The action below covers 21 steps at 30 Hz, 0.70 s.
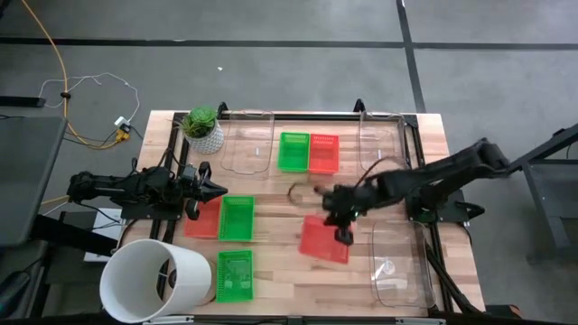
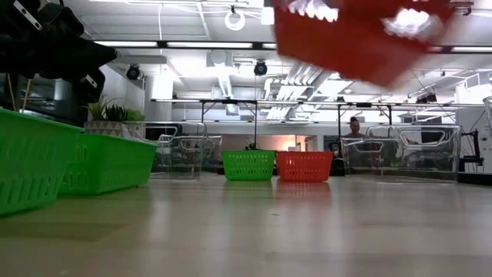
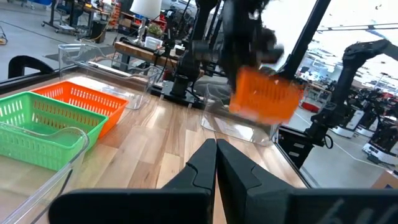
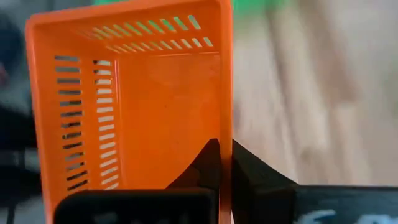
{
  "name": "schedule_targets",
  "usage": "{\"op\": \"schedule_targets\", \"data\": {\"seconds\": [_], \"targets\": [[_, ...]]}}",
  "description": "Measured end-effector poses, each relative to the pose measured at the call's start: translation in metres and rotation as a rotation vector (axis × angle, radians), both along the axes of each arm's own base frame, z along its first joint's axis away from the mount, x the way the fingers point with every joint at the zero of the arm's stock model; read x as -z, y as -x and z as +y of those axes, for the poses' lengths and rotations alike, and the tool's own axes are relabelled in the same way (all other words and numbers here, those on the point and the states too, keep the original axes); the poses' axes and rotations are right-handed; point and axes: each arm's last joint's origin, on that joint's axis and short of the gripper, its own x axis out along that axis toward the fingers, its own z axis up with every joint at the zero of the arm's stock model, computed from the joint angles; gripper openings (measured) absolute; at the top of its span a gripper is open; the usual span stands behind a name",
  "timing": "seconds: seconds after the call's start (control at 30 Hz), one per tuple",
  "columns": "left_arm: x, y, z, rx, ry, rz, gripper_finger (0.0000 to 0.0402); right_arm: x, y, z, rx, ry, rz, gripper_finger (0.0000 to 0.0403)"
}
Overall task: Stack baskets by color
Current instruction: Stack the bottom orange bin on the top orange bin
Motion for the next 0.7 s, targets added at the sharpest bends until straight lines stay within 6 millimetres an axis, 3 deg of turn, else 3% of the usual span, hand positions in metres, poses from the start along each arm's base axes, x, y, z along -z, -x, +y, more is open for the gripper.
{"op": "schedule_targets", "data": {"seconds": [0.13, 0.33, 0.43, 0.7], "targets": [[0.000, 0.000, 0.000, 0.000, 0.000, 0.000, 0.0001, -0.025, 0.017, -0.026, 0.189, -0.027, -0.212, 0.0001], [0.000, 0.000, 0.000, 0.000, 0.000, 0.000, 0.0001, -0.018, 0.036, -0.062, 0.611, -0.264, -0.395, 0.0001], [0.000, 0.000, 0.000, 0.000, 0.000, 0.000, 0.0001, -0.011, 0.037, -0.077, 0.782, -0.360, -0.379, 0.0000], [0.000, 0.000, 0.000, 0.000, 0.000, 0.000, 0.0001, 0.000, 0.039, -0.104, 1.064, -0.402, -0.327, 0.0000]]}}
